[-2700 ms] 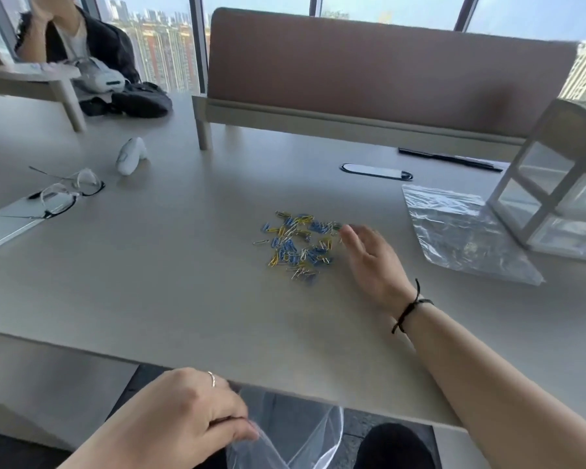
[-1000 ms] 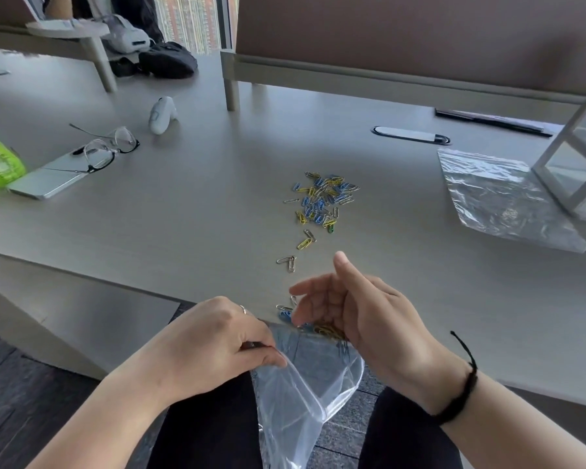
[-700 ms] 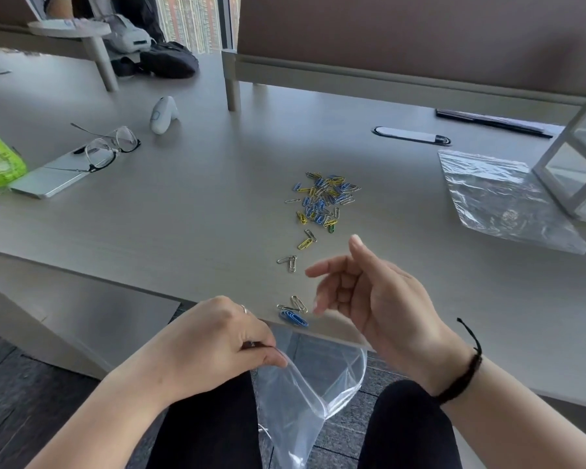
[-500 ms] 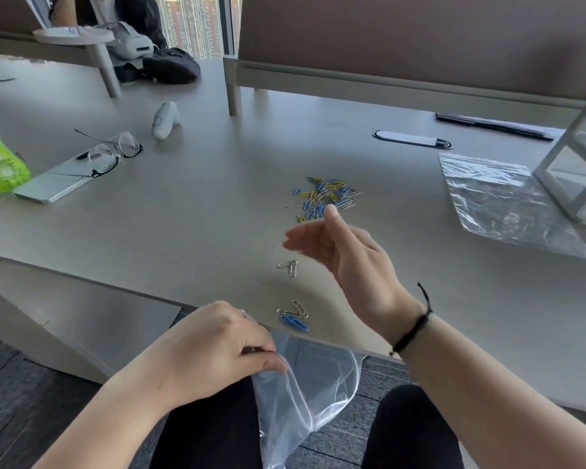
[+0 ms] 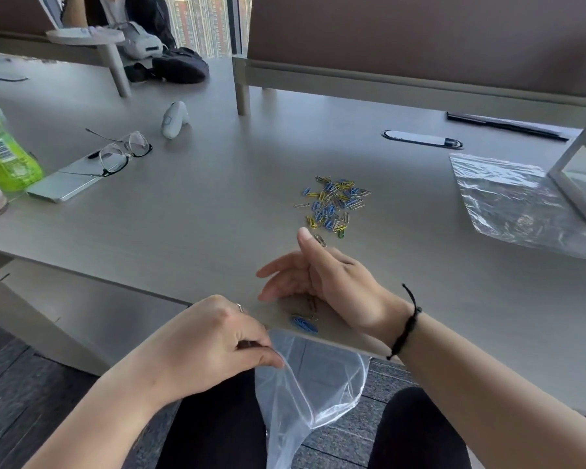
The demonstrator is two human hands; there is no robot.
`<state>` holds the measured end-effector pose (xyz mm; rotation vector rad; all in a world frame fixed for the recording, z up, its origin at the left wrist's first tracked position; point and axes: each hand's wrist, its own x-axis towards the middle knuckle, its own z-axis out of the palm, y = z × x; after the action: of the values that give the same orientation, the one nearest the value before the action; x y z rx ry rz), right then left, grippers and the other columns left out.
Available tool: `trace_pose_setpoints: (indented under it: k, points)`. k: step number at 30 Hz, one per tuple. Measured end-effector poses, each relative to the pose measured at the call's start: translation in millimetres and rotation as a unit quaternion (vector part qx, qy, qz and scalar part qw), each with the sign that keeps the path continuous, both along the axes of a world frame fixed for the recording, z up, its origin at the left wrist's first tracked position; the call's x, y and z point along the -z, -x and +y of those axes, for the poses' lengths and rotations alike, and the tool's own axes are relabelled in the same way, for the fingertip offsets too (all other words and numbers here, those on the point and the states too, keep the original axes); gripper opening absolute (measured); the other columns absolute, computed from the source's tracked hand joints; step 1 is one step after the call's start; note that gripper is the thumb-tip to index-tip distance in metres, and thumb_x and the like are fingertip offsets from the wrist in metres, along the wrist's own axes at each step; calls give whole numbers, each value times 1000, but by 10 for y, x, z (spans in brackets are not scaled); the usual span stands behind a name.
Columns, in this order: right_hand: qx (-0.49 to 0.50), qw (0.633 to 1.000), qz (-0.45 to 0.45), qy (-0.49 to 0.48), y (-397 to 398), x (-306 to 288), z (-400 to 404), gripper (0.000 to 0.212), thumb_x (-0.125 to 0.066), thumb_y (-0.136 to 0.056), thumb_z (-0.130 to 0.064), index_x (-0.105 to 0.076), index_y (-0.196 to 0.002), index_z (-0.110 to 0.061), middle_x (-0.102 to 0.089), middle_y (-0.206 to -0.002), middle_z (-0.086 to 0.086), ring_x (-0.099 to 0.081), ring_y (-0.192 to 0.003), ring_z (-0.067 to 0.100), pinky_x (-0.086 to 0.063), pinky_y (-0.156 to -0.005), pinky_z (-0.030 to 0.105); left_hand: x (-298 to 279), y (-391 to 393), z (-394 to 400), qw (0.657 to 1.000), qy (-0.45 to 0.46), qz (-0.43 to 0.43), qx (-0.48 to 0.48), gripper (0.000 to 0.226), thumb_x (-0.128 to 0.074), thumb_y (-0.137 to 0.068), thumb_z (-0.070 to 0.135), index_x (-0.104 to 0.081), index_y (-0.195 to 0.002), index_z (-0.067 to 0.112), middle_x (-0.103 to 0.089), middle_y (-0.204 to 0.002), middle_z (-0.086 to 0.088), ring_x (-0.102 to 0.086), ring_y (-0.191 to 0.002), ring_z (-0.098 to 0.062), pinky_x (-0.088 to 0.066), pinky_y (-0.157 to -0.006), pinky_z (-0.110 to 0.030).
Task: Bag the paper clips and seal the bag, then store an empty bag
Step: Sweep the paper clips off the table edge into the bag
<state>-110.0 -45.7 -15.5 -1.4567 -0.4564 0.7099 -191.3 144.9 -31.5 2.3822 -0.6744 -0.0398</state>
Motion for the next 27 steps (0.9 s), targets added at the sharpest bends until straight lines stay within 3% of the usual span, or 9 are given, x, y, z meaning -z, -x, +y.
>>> trace_pose_setpoints:
  k: [3, 7, 13, 15, 18, 20, 22, 24, 27]
  points:
    - [-20, 1000, 6, -4, 145, -20, -103, 79, -28, -93, -58, -65, -108, 10, -68, -94, 30, -64, -87, 33, -50, -87, 37, 4, -14, -2, 1000, -4, -9, -2, 29, -65, -83, 58, -78, -80, 32, -62, -56, 16, -57, -53, -1, -37, -53, -14]
    - [-48, 998, -29, 9, 302, -1, -219, 82, -25, -94, -61, -65, -105, 9, -68, -98, 36, -64, -100, 49, -45, -102, 51, -22, 5, -18, 1000, 6, -22, -10, 32, -66, -82, 58, -68, -73, 28, -46, -49, 22, -44, -45, -1, -26, -48, -10]
    - [-96, 995, 17, -27, 437, -81, -401, 85, -29, -91, -61, -63, -109, 14, -67, -94, 36, -67, -91, 38, -52, -92, 43, -20, -3, -27, 1000, 5, -17, -4, 52, -49, -84, 73, -71, -74, 27, -49, -52, 32, -49, -51, 9, -29, -52, -4]
    - [-43, 997, 29, -61, 344, -136, -444, 81, -34, -89, -61, -65, -103, 13, -68, -91, 32, -67, -88, 37, -54, -87, 42, -1, -12, -20, 1000, -4, -17, -6, 45, -56, -83, 70, -73, -75, 30, -57, -55, 25, -54, -53, 5, -35, -52, -7]
    - [167, 982, -9, -87, -24, -163, -494, 65, -43, -92, -54, -72, -91, 4, -70, -84, 29, -68, -83, 37, -54, -85, 46, 23, -15, -18, 999, -32, -14, -6, 38, -56, -84, 71, -70, -77, 37, -60, -58, 18, -56, -56, -2, -42, -53, -15]
    - [302, 949, -82, -44, -399, -136, -550, 52, -44, -99, -45, -74, -86, -5, -74, -86, 22, -69, -86, 31, -53, -90, 44, 31, -29, -24, 998, -51, -40, -6, 38, -52, -84, 74, -66, -77, 39, -54, -56, 20, -53, -56, 0, -41, -53, -14]
    - [379, 911, -160, 28, -793, -86, -616, 45, -41, -102, -41, -74, -87, -15, -76, -94, 9, -70, -95, 21, -50, -92, 36, 28, -39, -31, 997, -62, -42, -13, 43, -47, -83, 78, -65, -79, 40, -61, -61, 16, -56, -59, 0, -47, -57, -19]
    - [397, 885, -211, 120, -1145, -24, -677, 45, -38, -102, -46, -73, -99, -19, -74, -108, 1, -66, -109, 18, -46, -96, 33, 36, -43, -29, 997, -59, -40, -14, 41, -46, -83, 79, -65, -81, 42, -66, -67, 15, -59, -62, 1, -50, -60, -21]
    - [352, 868, -233, 261, -1462, -3, -666, 58, -29, -100, -58, -65, -121, -19, -67, -126, 2, -59, -120, 23, -43, -103, 39, 36, -36, -21, 997, -65, -26, -23, 49, -36, -80, 85, -65, -84, 45, -68, -75, 15, -62, -70, 2, -49, -67, -18]
